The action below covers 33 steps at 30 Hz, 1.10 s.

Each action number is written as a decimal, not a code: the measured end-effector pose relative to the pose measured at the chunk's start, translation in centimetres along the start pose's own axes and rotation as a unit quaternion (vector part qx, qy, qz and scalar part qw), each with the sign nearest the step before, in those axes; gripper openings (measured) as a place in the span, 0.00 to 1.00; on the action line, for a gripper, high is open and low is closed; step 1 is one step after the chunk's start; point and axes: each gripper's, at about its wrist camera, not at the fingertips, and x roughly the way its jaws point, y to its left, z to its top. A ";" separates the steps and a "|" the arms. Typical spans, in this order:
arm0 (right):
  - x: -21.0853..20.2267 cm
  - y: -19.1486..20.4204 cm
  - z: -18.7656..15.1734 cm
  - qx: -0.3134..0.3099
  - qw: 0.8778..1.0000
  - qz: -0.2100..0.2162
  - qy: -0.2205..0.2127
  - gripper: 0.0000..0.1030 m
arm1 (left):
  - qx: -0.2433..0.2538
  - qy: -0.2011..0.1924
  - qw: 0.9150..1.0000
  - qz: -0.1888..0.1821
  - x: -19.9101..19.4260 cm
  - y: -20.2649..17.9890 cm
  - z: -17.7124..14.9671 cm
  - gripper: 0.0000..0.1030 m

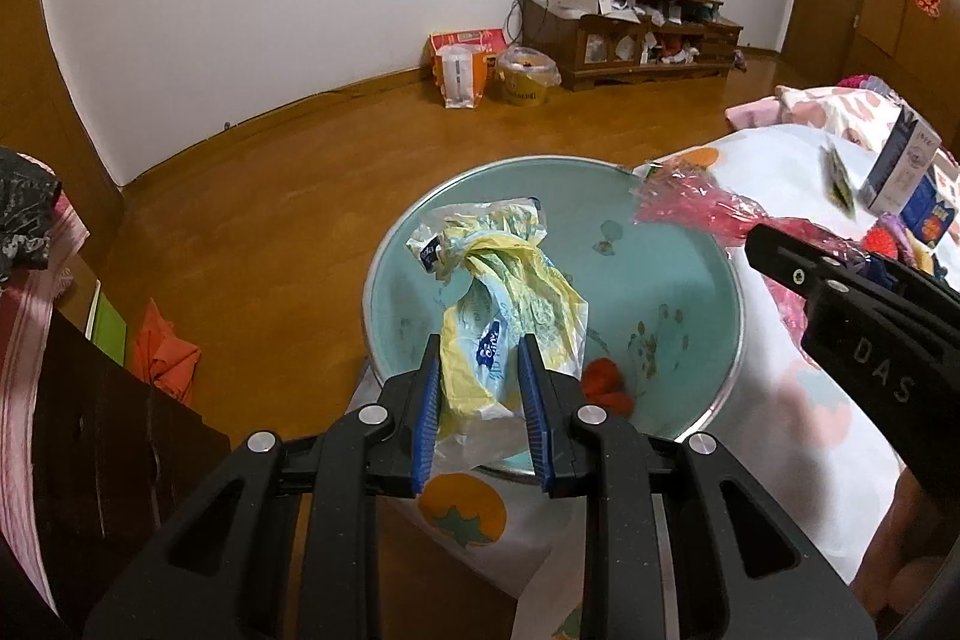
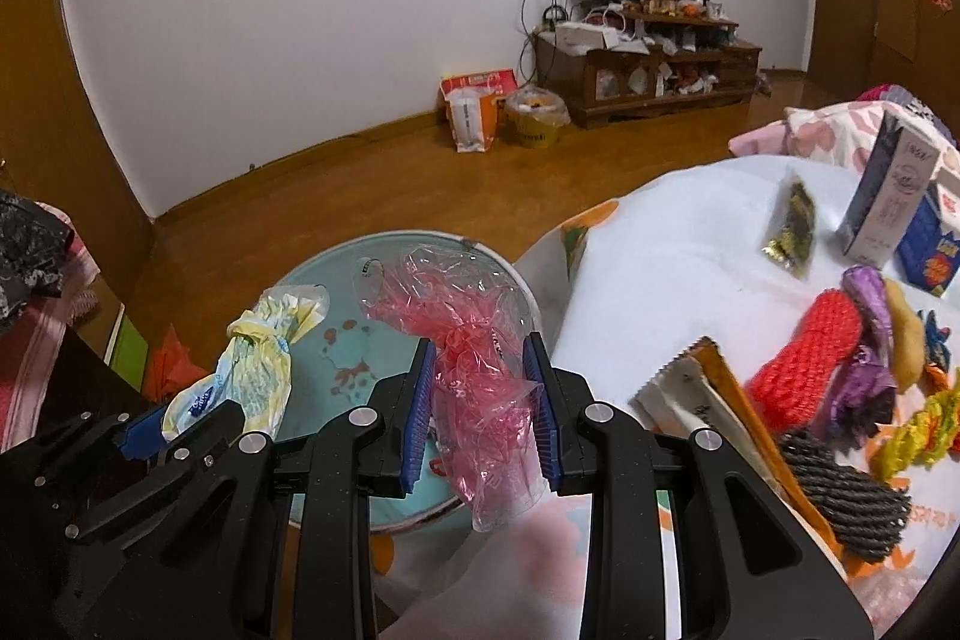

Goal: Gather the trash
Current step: 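Carry both wrappers over the blue bin and open both tools to drop them, then move both open tools back toward the remaining trash on the table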

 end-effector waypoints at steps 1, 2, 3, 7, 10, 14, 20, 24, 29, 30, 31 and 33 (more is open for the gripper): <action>0.4 0.1 0.1 0.001 1.000 0.002 0.003 0.30 | 0.000 0.002 1.000 0.000 0.3 0.0 0.1 0.24; 1.0 0.1 0.1 0.001 1.000 0.006 0.009 0.30 | 0.000 0.004 1.000 0.001 0.5 0.0 0.1 0.24; 1.4 0.0 0.3 0.001 1.000 0.007 0.013 0.30 | 0.000 0.007 1.000 0.001 0.8 -0.1 0.2 0.24; 2.7 0.2 0.3 -0.003 1.000 0.013 0.026 0.30 | -0.002 0.016 1.000 0.002 1.8 -0.1 0.3 0.24; 3.5 0.1 0.4 -0.006 0.999 0.016 0.032 0.33 | -0.003 0.024 1.000 0.003 2.4 0.0 0.3 0.25; 3.7 -0.1 0.6 -0.006 0.999 0.019 0.031 0.42 | -0.011 0.030 0.999 0.007 2.8 0.3 0.4 0.30; 3.0 0.3 0.6 -0.004 1.000 0.018 0.026 0.54 | -0.019 0.020 0.999 0.016 2.3 0.3 0.5 0.52; 1.7 -0.3 1.0 0.011 1.000 0.015 0.018 0.63 | -0.036 0.007 0.999 0.028 1.0 0.9 0.5 0.71; -1.2 -1.0 1.1 0.019 1.000 0.004 -0.007 0.69 | -0.043 -0.002 0.998 0.043 -0.5 1.0 0.2 0.74; -1.6 -1.1 1.0 0.019 1.000 0.002 -0.009 0.69 | -0.042 -0.003 0.998 0.042 -1.0 0.7 0.0 0.74; -2.2 -1.3 0.8 0.020 1.000 0.001 -0.012 0.69 | -0.042 -0.004 0.998 0.040 -1.3 0.6 0.0 0.74; -3.1 -1.7 0.3 0.022 1.000 -0.003 -0.016 0.69 | -0.039 -0.007 0.999 0.035 -2.1 0.0 -0.4 0.75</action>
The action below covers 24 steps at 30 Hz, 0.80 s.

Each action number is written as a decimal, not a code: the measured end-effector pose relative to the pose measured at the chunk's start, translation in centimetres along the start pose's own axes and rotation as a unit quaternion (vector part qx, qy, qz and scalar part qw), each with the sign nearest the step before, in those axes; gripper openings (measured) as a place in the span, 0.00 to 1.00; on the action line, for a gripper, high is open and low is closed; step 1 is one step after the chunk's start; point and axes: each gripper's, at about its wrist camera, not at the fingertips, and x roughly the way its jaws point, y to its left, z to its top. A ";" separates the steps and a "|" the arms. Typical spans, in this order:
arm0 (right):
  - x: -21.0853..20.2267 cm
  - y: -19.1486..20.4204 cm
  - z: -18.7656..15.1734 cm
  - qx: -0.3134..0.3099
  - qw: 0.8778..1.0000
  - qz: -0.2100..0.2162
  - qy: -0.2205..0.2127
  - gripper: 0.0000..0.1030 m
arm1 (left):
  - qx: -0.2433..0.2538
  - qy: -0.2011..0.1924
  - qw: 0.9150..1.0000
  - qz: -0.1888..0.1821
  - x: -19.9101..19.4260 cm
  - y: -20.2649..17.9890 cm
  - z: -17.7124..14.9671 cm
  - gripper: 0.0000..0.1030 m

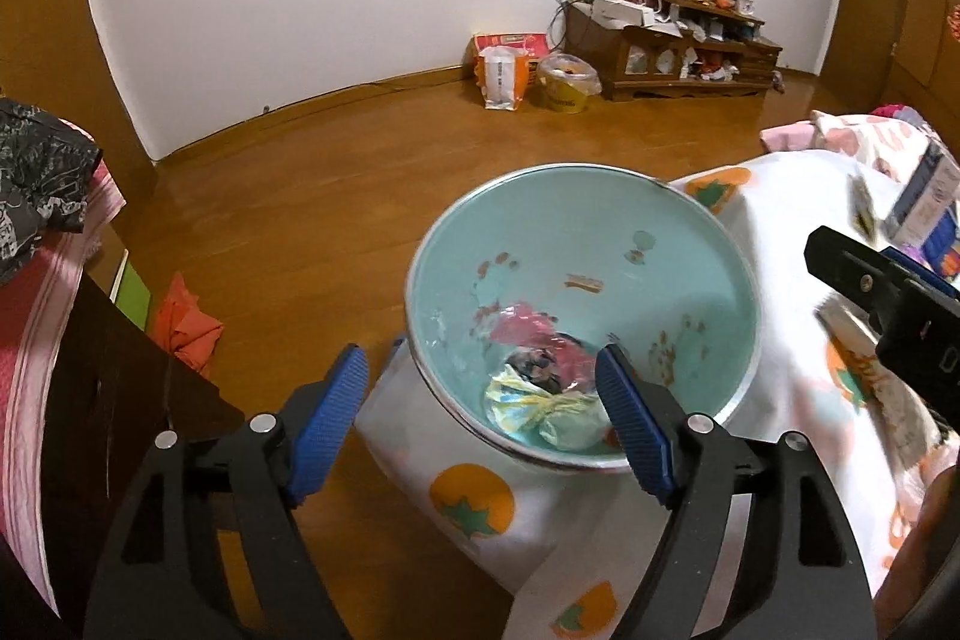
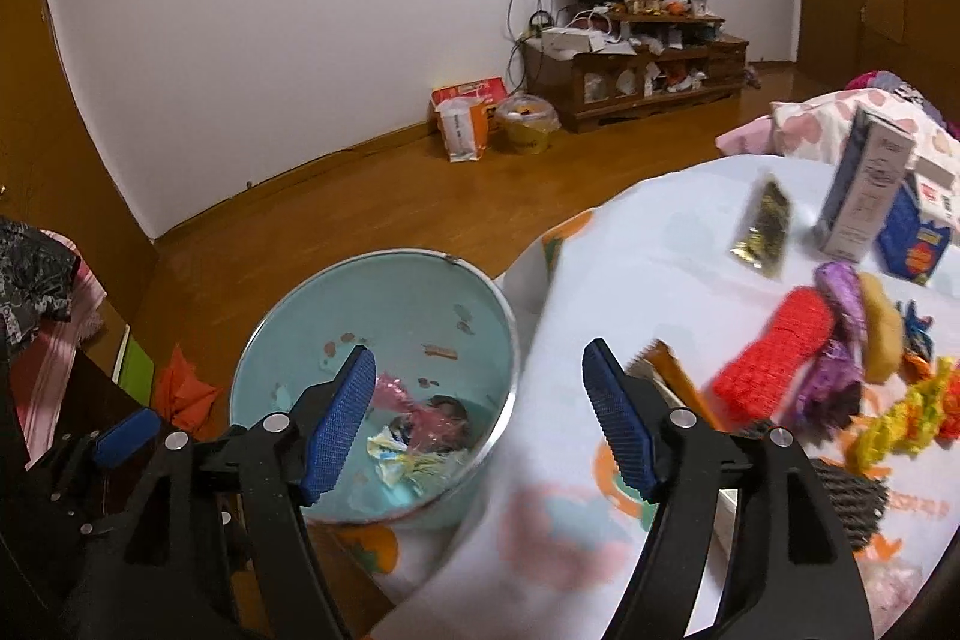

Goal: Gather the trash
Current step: 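Move both open tools back toward the remaining trash on the table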

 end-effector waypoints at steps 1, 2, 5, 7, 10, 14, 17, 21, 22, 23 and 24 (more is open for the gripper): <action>-0.4 -0.2 -0.2 0.001 1.000 -0.002 -0.001 0.69 | 0.002 -0.001 1.000 -0.001 -0.3 -0.2 -0.1 0.75; -1.1 -0.7 -0.5 0.004 1.000 -0.008 -0.001 0.69 | 0.005 -0.002 1.000 -0.002 -0.8 -0.6 -0.3 0.76; -2.8 -2.2 -1.5 0.018 1.000 -0.016 -0.007 0.69 | 0.010 -0.002 1.000 -0.006 -1.8 -1.3 -1.0 0.79; -4.1 -3.3 -2.2 0.023 0.999 -0.026 -0.013 0.69 | 0.015 0.001 1.000 -0.010 -2.3 -2.0 -1.5 0.79; -5.8 -4.9 -3.3 0.031 0.998 -0.043 -0.020 0.69 | 0.028 0.007 0.999 -0.023 -3.0 -3.6 -2.3 0.79; -8.0 -8.1 -4.8 0.055 0.996 -0.062 -0.025 0.69 | 0.048 0.009 0.998 -0.037 -4.1 -6.0 -3.4 0.80; -9.4 -10.3 -5.8 0.071 0.994 -0.074 -0.028 0.69 | 0.062 0.012 0.997 -0.046 -4.7 -7.8 -4.4 0.80; -11.0 -13.2 -7.3 0.094 0.991 -0.091 -0.027 0.69 | 0.078 0.019 0.995 -0.058 -5.2 -9.7 -5.5 0.80; -11.2 -13.7 -7.6 0.097 0.991 -0.093 -0.027 0.69 | 0.082 0.021 0.994 -0.062 -5.2 -10.1 -5.8 0.80; -11.6 -14.3 -8.1 0.101 0.990 -0.098 -0.026 0.69 | 0.088 0.024 0.994 -0.067 -5.4 -10.6 -6.2 0.80; -11.9 -14.8 -8.5 0.103 0.989 -0.102 -0.025 0.69 | 0.091 0.024 0.993 -0.069 -5.5 -10.9 -6.5 0.80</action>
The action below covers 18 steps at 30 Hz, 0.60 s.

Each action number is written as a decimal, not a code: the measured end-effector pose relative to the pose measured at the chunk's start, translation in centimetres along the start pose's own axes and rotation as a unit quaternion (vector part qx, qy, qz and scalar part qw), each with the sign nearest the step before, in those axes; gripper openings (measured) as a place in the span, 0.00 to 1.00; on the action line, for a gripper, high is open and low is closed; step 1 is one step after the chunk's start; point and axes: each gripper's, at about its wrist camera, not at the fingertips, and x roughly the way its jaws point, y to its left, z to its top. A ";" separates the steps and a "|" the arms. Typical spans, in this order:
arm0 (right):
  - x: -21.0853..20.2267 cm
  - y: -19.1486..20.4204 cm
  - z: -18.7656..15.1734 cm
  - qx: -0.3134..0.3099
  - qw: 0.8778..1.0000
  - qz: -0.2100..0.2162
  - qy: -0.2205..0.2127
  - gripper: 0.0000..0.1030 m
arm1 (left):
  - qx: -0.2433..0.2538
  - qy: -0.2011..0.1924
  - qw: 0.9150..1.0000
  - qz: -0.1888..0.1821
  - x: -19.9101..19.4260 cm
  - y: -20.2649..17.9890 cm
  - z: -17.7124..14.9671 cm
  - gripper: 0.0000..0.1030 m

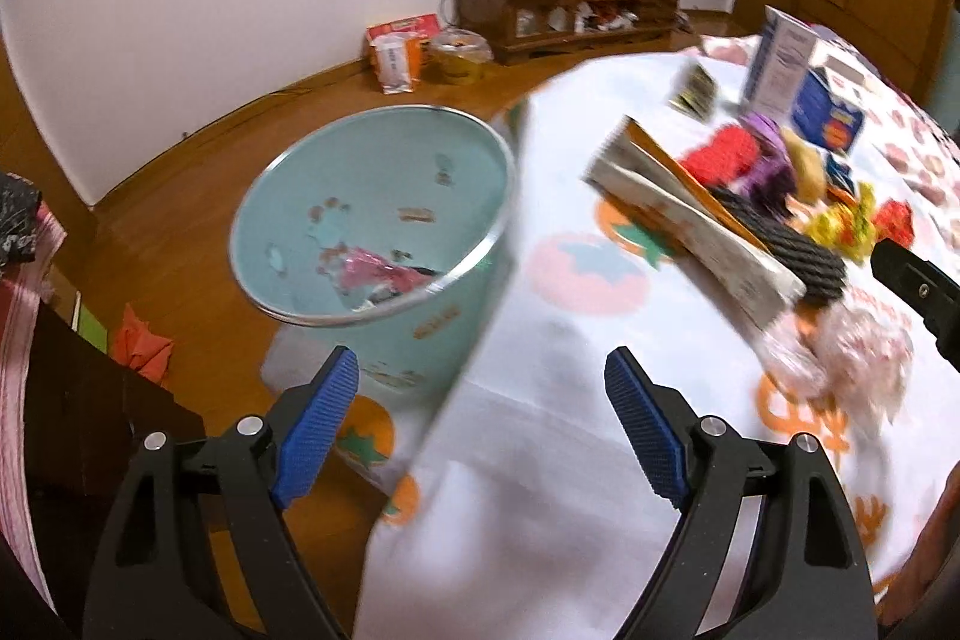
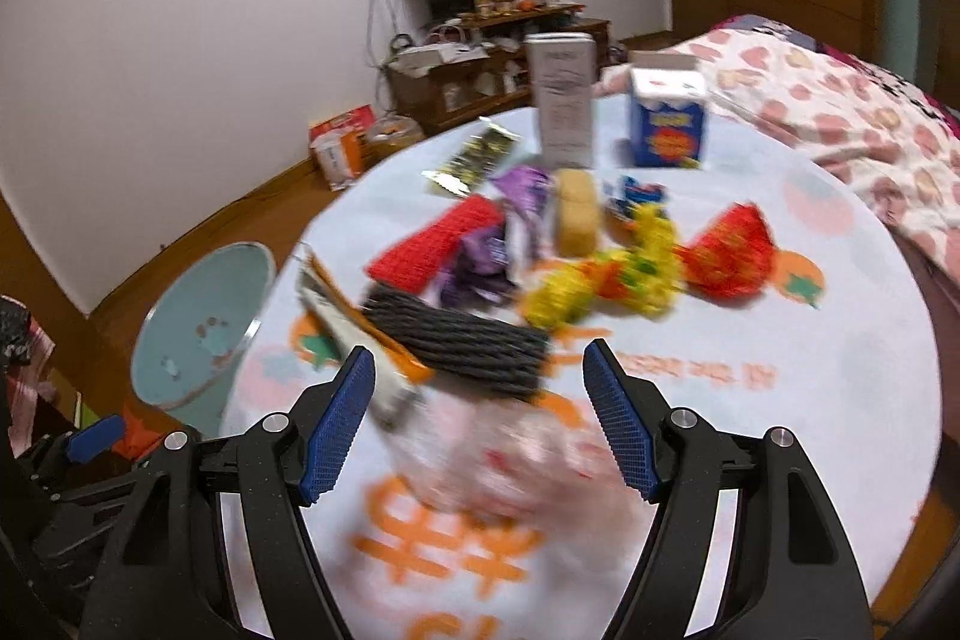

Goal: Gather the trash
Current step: 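Move both open tools back toward the remaining trash on the table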

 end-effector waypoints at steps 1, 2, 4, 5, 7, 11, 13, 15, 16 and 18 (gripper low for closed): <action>-0.3 -0.9 -0.3 0.003 1.000 -0.005 0.000 0.69 | 0.004 -0.001 1.000 -0.001 -0.1 -0.4 -0.2 0.80; -0.5 -1.5 -0.6 0.005 1.000 -0.007 0.000 0.69 | 0.006 -0.001 1.000 -0.001 -0.1 -0.6 -0.3 0.80; -1.0 -2.8 -1.1 0.010 1.000 -0.014 0.001 0.69 | 0.014 0.002 1.000 -0.004 -0.1 -1.3 -0.7 0.80; -1.2 -3.6 -1.3 0.013 1.000 -0.018 0.002 0.69 | 0.016 0.004 1.000 -0.006 -0.1 -1.6 -0.9 0.80; -1.6 -5.2 -1.9 0.019 0.999 -0.026 0.004 0.69 | 0.020 0.007 1.000 -0.010 0.0 -2.2 -1.3 0.80; -1.5 -6.9 -2.6 0.019 0.999 -0.026 0.017 0.69 | 0.040 0.009 0.999 -0.010 0.0 -3.3 -1.9 0.80; -1.1 -6.9 -2.8 0.016 0.999 -0.019 0.027 0.69 | 0.050 0.012 0.999 -0.012 0.1 -3.8 -2.2 0.80; -0.5 -6.9 -2.9 0.009 0.999 -0.005 0.036 0.69 | 0.054 0.016 0.998 -0.014 0.0 -4.1 -2.4 0.80; -0.4 -6.8 -2.9 0.009 0.999 0.001 0.038 0.70 | 0.055 0.016 0.998 -0.013 0.0 -4.2 -2.4 0.81; 0.1 -6.9 -2.7 0.017 0.999 0.017 0.045 0.71 | 0.054 0.015 0.998 -0.009 0.0 -4.1 -2.5 0.81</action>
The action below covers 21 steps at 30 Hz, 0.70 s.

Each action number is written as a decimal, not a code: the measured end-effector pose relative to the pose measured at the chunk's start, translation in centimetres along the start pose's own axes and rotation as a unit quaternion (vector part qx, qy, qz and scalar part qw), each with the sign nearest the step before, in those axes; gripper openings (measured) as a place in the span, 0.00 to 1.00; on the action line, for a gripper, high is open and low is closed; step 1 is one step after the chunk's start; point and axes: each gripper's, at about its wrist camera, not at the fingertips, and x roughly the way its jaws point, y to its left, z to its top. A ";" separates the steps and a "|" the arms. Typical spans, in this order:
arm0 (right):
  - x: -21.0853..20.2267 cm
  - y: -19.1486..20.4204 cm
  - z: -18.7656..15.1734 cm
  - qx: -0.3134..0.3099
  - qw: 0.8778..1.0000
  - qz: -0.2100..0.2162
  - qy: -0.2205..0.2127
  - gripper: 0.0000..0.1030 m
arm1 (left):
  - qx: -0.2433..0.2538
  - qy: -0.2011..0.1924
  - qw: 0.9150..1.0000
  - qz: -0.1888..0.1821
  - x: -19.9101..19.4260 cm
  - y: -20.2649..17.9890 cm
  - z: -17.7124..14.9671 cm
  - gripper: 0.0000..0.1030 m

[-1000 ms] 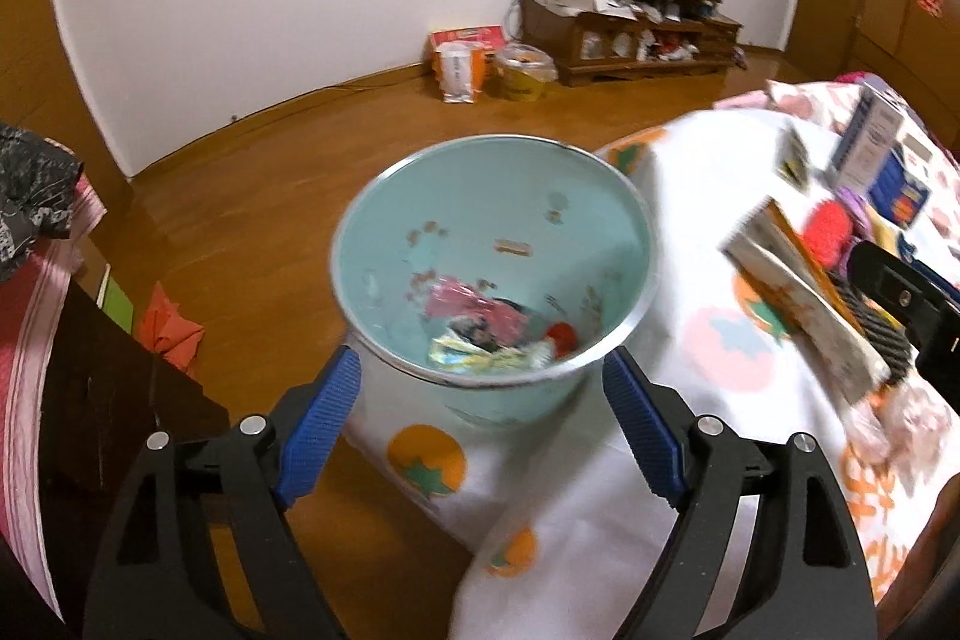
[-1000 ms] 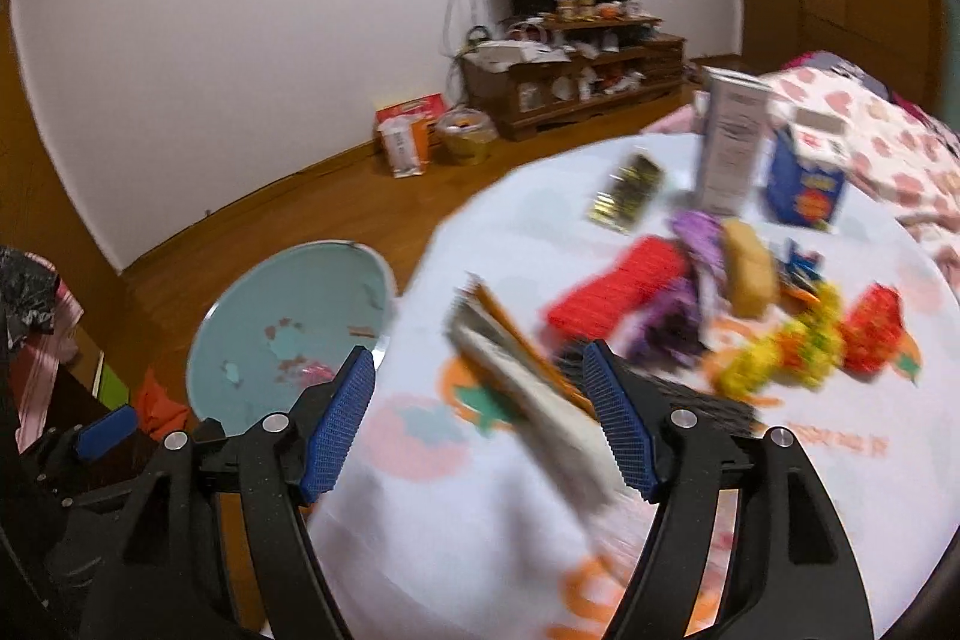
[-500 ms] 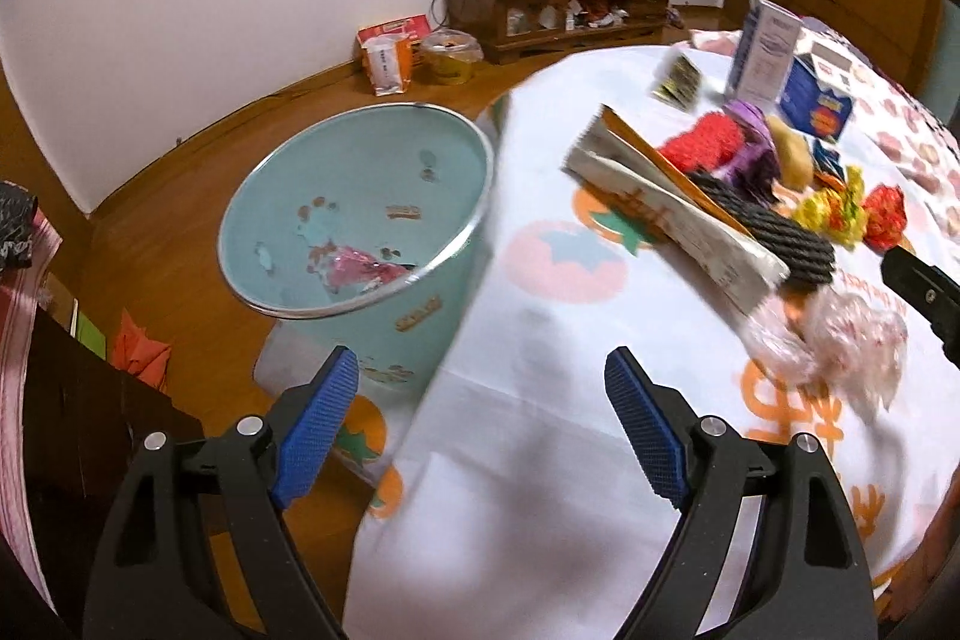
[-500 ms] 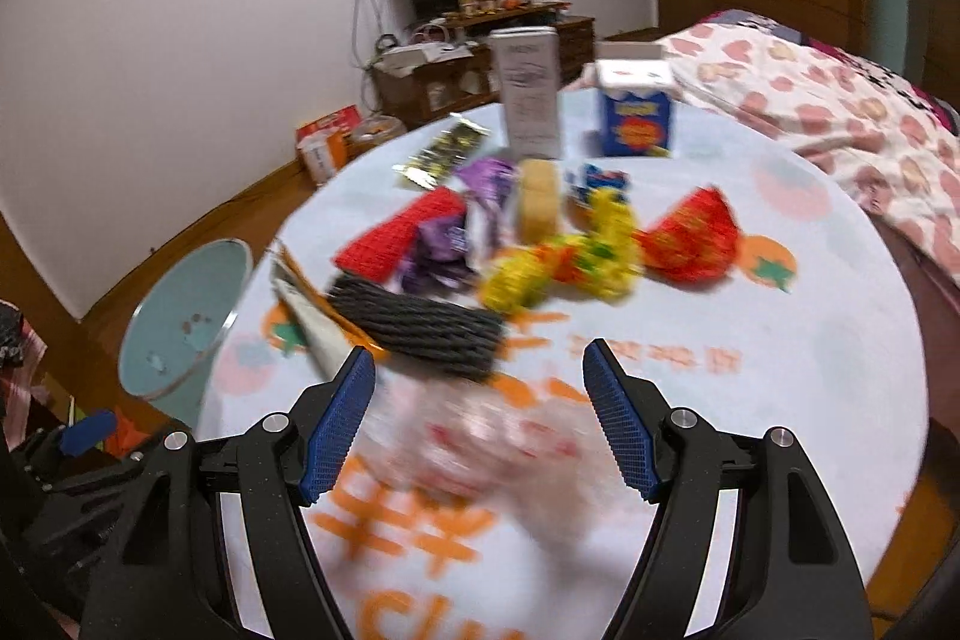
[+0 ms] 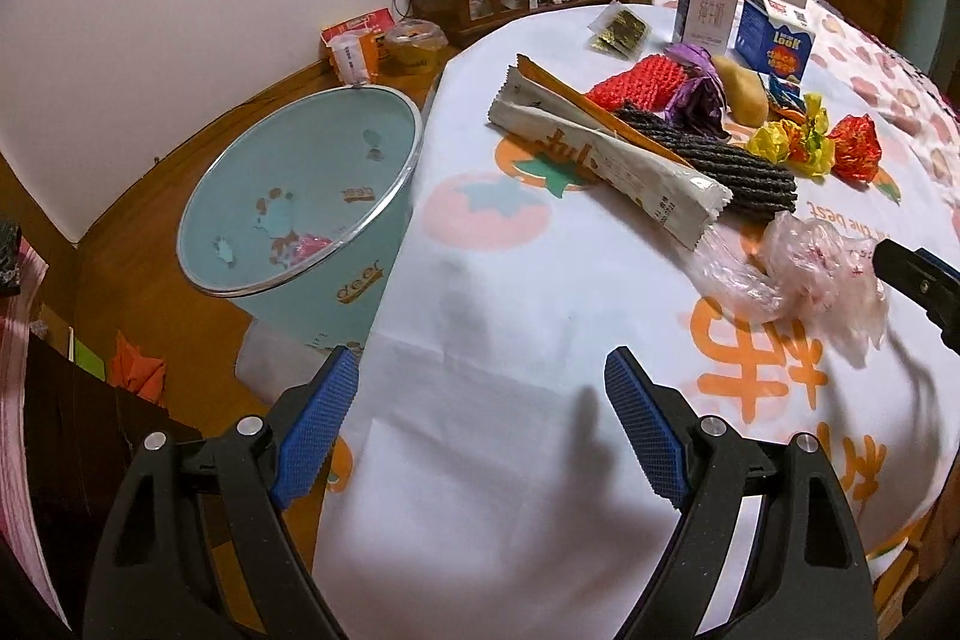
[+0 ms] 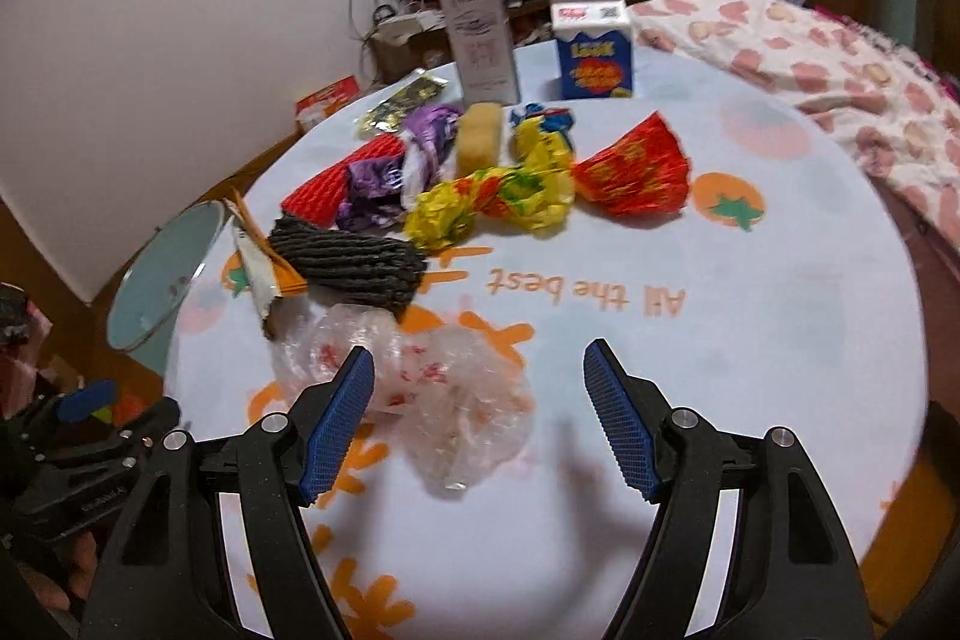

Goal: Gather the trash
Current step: 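Move both open tools back toward the remaining trash on the table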

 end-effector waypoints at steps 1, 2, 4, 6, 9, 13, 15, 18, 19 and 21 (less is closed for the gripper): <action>0.2 0.0 0.1 0.004 1.000 0.003 0.002 0.71 | -0.001 0.000 1.000 0.001 0.1 0.0 0.1 0.81; 0.4 0.1 0.1 0.004 1.000 0.005 0.003 0.71 | -0.004 0.001 1.000 0.002 0.1 0.0 0.1 0.81; 0.8 0.4 0.1 0.001 1.000 0.007 0.008 0.71 | -0.004 0.001 1.000 0.005 0.1 0.0 0.2 0.81; 1.2 0.7 0.0 -0.002 1.000 0.009 0.015 0.71 | -0.002 0.002 1.000 0.006 0.1 -0.1 0.2 0.81; 2.0 1.2 -0.5 -0.012 1.000 0.012 0.027 0.70 | 0.001 0.003 1.000 0.006 0.1 -0.3 0.2 0.81; 2.6 1.7 -1.0 -0.029 0.999 0.020 0.039 0.36 | 0.004 0.003 1.000 0.006 0.2 -0.5 0.2 0.81; 3.0 1.7 -1.2 -0.029 0.998 0.025 0.047 0.24 | 0.002 0.003 1.000 0.006 0.2 -0.5 0.2 0.81; 2.6 1.1 -1.2 -0.020 0.999 0.029 0.038 0.18 | 0.002 0.002 1.000 0.004 0.2 -0.5 0.4 0.81; 2.3 1.0 -1.1 -0.020 0.999 0.028 0.033 0.17 | 0.001 0.001 1.000 0.005 0.2 -0.5 0.5 0.81; 1.4 0.5 -0.7 -0.018 0.999 0.022 0.018 0.15 | -0.003 -0.003 1.000 0.003 0.1 -0.4 0.8 0.81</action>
